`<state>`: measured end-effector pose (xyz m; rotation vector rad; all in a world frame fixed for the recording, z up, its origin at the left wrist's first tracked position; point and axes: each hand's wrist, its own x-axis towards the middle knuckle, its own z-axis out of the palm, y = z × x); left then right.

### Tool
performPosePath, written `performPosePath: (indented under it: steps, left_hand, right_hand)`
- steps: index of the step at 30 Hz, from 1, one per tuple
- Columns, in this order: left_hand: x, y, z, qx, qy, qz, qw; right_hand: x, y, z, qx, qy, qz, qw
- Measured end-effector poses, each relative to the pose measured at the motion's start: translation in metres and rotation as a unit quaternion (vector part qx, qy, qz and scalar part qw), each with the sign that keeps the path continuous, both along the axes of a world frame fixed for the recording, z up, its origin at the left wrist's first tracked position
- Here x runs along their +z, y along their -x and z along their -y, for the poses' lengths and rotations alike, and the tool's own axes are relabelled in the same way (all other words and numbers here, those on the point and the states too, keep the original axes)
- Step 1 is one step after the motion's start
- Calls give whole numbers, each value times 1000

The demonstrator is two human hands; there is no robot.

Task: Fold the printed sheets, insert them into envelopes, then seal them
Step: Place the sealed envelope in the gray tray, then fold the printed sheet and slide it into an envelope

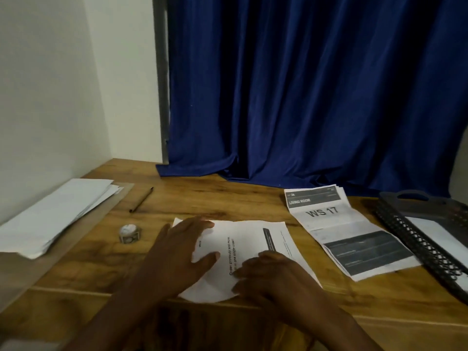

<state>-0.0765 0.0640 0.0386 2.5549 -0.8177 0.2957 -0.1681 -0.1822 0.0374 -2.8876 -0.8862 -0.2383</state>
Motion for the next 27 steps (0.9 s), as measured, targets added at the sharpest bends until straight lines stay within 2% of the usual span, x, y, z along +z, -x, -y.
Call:
performPosePath:
  steps: [2,4,7,11,14,19,27]
  left_hand:
    - [-7,-5,-10,24,-120,-24,992]
    - [-14,-7,-16,23,-154,-49,987]
    - [-21,-7,-15,5,-157,-57,986]
    - [-23,-11,2,-10,-150,-33,988]
    - [-28,-14,19,-23,-179,-36,983]
    - [-45,-18,19,-25,-227,-22,973]
    - [-47,-21,21,-9,-215,-38,976]
  right_hand:
    - [-5,-3,-4,0,2,-3,1000]
    - [-10,-4,-3,-9,-16,-6,1000]
    - [-10,-2,-5,-52,-78,-21,995]
    - [-5,-15,-23,-155,-115,79,978]
    - [-3,-34,-46,-210,-135,40,968]
    - [-33,-52,-74,-236,-96,-82,964]
    - [-44,-42,-2,-287,-25,-79,954]
